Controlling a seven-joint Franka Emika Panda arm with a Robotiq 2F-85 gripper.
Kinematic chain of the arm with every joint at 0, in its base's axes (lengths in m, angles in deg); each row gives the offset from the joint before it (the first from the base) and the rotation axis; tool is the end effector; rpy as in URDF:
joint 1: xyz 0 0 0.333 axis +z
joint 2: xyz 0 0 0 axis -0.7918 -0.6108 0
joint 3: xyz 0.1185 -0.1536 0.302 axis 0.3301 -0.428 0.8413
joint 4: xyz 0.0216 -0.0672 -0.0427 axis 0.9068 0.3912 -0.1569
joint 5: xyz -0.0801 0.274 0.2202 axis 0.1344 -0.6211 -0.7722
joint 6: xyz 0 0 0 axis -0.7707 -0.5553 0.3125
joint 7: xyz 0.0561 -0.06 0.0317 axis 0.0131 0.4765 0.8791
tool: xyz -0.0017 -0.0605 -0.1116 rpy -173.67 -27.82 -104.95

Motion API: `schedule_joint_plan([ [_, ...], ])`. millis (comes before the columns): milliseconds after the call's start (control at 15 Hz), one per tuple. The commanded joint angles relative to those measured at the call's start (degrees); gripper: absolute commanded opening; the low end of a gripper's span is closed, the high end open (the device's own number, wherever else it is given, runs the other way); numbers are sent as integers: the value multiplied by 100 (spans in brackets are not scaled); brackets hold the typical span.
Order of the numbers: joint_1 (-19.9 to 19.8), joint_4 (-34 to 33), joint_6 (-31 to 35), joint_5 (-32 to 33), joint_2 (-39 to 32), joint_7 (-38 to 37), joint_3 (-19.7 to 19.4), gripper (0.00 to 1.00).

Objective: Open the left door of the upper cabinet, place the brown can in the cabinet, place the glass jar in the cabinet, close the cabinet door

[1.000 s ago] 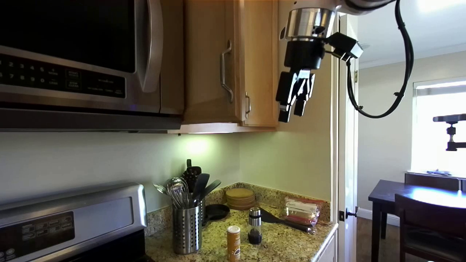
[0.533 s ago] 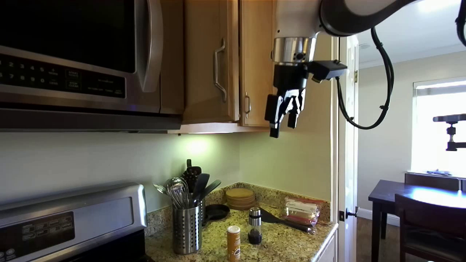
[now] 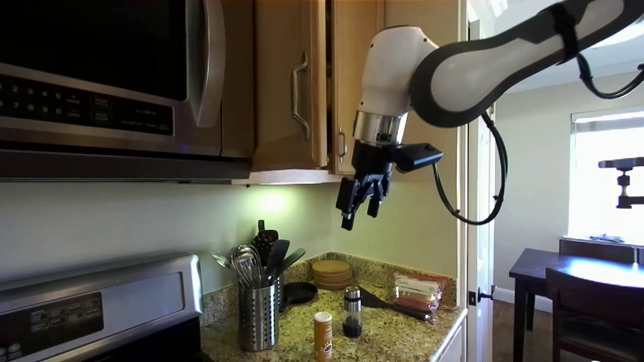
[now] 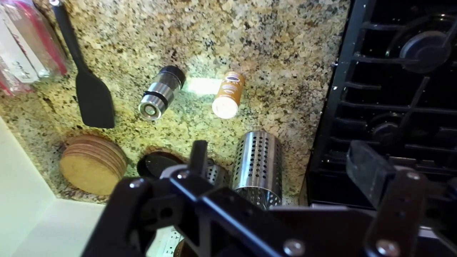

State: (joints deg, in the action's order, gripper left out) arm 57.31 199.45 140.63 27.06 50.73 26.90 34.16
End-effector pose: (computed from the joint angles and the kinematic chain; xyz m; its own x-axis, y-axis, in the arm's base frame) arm 0.4127 0.1727 0.5465 0.9395 0.0630 0.3366 0.0132 -0.9889 0.1482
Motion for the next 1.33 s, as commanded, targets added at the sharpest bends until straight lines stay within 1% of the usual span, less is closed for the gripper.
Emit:
schedule_joint_plan([
  [0,38,301,1268,-92,-538,441,-286,100],
  [133,38,308,1662,-174,-904,646,-398,100],
  [200,19,249,1668,-104,-1055,687,-430,100],
  [267,67,263,1448,-54,-857,473,-378,100],
  [400,80,248,1586,-57,-1094,560,-465,100],
  [667,89,211,1599,-58,-1125,566,-471,100],
  [733,105,220,1629,-142,-1191,672,-488,100],
  [1267,96,96,1595,-45,-1828,514,-654,100],
])
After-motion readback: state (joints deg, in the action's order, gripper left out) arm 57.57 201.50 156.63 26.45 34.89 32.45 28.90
